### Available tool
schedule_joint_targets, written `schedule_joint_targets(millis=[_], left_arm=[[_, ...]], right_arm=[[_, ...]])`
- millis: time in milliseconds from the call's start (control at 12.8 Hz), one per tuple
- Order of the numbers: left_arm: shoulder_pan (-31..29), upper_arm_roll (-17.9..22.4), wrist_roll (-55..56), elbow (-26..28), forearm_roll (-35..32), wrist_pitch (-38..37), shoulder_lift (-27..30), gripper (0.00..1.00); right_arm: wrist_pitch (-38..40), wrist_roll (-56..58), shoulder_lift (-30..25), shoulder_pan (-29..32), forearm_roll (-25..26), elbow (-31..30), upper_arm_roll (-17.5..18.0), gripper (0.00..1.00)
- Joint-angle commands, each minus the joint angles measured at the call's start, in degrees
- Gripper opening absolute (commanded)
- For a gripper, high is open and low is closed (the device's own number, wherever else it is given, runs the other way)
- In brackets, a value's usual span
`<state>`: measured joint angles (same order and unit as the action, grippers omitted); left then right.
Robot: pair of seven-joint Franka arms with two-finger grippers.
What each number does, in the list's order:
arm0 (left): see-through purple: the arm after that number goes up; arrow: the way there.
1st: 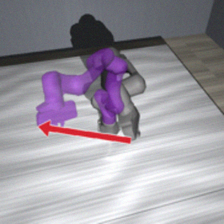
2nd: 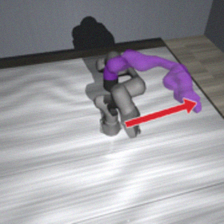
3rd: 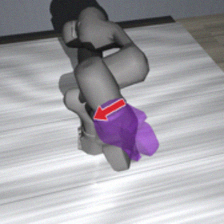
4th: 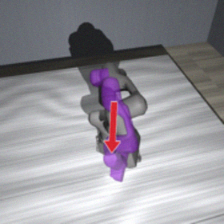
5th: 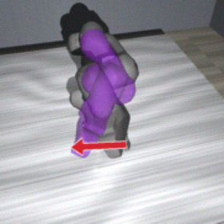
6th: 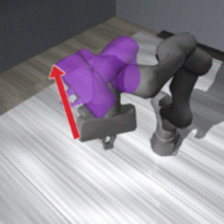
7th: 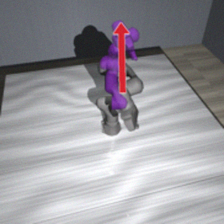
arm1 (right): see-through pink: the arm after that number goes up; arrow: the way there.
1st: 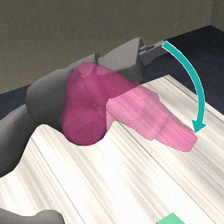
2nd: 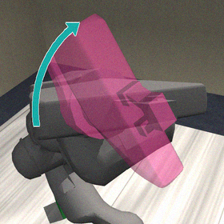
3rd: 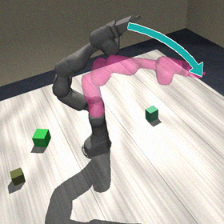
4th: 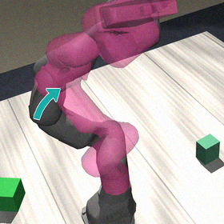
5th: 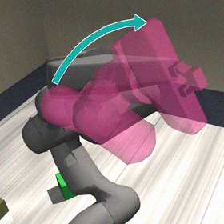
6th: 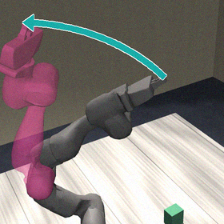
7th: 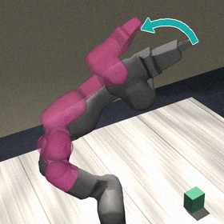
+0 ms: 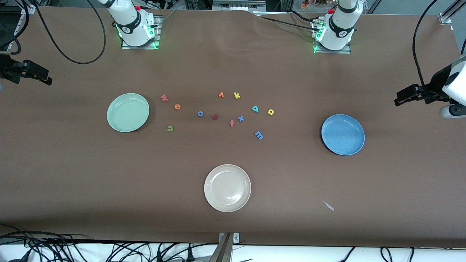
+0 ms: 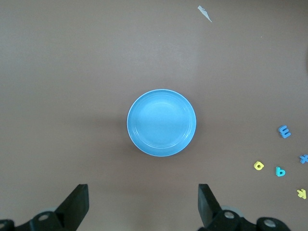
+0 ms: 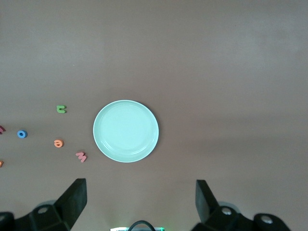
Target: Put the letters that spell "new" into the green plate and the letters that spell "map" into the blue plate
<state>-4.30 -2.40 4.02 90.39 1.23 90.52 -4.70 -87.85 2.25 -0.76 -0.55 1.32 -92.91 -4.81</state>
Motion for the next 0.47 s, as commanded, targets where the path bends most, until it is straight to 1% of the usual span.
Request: schedule_joint_targets(millis=[0, 392], left_arm=[[-0.45, -0.06, -1.56, -0.21, 1.67, -0.35, 0.22, 1.00], [-0.45, -0.06, -1.56, -0.21, 1.67, -0.26, 0.22, 1.00]], right_arm=[[-0.12, -0.32, 0.41, 0.64, -0.79, 1.06, 0.50, 1.00], [0.40, -0.40, 0.41, 0.64, -1.05, 1.06, 0.50, 1.00]])
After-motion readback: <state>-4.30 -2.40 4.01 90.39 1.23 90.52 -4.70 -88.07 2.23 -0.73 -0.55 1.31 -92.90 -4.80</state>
